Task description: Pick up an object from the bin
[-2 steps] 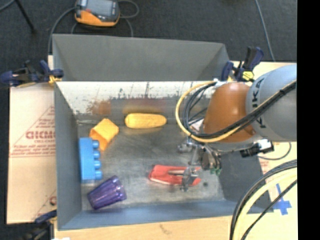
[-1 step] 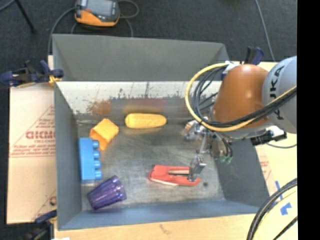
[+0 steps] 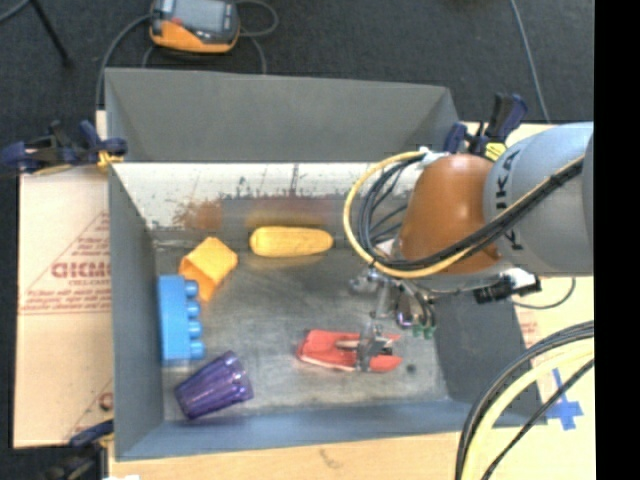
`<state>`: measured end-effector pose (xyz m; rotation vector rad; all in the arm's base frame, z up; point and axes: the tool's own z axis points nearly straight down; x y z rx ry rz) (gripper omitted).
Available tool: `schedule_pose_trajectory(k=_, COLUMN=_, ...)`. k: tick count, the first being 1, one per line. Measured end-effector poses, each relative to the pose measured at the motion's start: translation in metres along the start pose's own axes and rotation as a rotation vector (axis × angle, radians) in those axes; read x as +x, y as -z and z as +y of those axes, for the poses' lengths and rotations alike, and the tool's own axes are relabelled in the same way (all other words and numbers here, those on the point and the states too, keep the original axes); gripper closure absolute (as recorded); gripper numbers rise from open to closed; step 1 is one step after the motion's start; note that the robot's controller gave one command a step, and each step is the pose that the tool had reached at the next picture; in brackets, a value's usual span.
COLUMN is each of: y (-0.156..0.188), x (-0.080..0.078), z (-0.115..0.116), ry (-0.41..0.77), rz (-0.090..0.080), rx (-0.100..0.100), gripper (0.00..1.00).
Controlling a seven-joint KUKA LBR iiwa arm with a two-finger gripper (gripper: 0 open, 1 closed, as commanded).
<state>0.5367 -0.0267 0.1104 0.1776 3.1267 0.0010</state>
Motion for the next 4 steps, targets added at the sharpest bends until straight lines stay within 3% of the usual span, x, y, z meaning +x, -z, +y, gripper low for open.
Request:
schedule_pose_trajectory(k=1, y=-0.035, x=0.033, z=-0.005, ry=-0.001, rz=-0.013, rx=0.002, gripper=1.0)
schedule_pose_trajectory(k=3, y=-0.032, x=0.034, z=-0.005, ry=0.0, rz=-0.005, rx=0.002, gripper=1.0)
schedule_pose_trajectory(k=4, y=-0.016, x=0.038, z=-0.005, ry=0.0, rz=0.012, rx=0.002, gripper=1.0)
